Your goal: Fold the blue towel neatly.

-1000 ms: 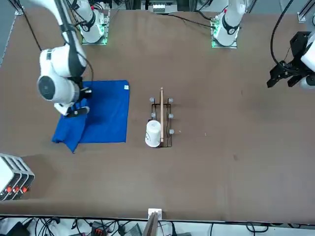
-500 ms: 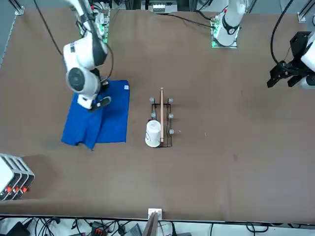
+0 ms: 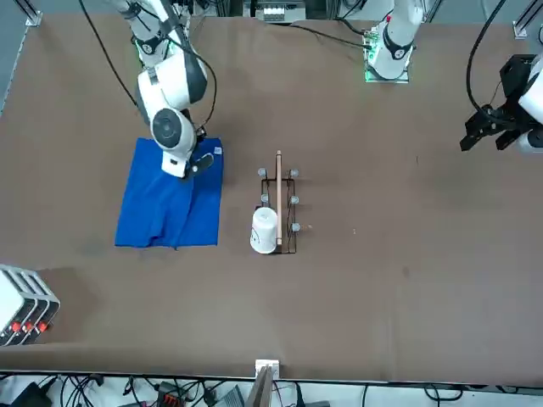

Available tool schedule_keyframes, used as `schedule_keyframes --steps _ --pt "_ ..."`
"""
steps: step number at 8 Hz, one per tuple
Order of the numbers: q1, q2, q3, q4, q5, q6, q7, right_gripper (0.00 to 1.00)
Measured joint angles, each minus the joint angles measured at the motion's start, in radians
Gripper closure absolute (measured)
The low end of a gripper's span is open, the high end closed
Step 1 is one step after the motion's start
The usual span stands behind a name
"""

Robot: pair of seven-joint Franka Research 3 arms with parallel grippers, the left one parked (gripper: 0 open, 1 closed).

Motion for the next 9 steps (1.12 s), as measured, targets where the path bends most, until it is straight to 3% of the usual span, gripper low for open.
schedule_keyframes --steps 3,9 --pt "0.067 0.036 0.0 0.0 0.0 0.069 0.023 0.97" --pt "0.135 0.097 -0.002 -0.001 0.0 0.071 0.027 0.96"
